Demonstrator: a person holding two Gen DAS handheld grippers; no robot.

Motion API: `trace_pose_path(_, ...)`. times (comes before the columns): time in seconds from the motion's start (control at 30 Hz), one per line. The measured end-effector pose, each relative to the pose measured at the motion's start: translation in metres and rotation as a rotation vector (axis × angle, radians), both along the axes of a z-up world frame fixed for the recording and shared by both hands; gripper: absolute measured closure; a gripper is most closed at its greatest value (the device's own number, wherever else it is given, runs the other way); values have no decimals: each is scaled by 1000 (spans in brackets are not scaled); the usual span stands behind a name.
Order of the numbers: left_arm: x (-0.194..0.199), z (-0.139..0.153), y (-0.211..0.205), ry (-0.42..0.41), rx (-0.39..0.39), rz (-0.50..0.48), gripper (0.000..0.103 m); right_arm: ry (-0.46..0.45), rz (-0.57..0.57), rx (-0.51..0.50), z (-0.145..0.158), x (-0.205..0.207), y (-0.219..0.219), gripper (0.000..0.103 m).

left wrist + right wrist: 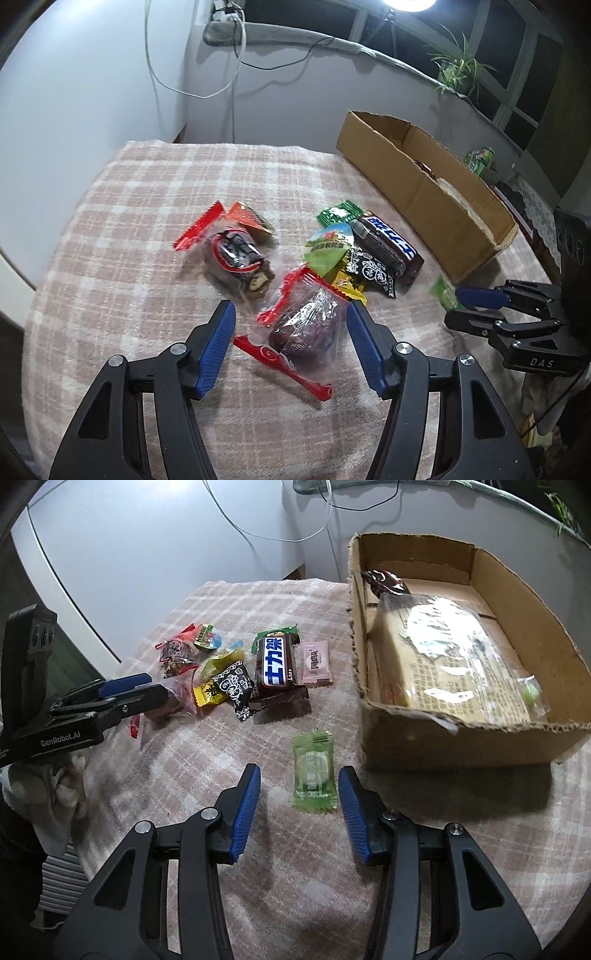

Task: Organize snacks
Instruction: 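Grasp the red-wrapped snack bag with the left gripper while the right grasps another green candy, then carry the red-wrapped bag and green candy over the cardboard box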

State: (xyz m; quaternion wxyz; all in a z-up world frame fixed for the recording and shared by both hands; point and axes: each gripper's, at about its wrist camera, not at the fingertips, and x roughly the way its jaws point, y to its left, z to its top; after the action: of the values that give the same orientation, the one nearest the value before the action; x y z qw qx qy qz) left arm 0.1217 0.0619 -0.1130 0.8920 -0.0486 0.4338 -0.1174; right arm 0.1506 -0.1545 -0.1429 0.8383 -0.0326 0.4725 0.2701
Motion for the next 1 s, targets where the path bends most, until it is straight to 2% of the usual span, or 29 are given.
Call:
trace_pose_path(0.13,-1,-2,-4,1,-6,-10,41,-25,14,-44,0,-2,6,67)
trace_pose_path(0.27,-3,-7,-6,9,1,-10,56,-61,28,-105,-1,-5,14,79)
trace_pose_path(0.5,-7,-5,-6,-3,-5,6,59,-85,41,-143,-1,-8,17,81)
trace_pose_path(1.0,-27,12,-5,-48,-35,27,59,-84,26,-76,12,-18,4,82)
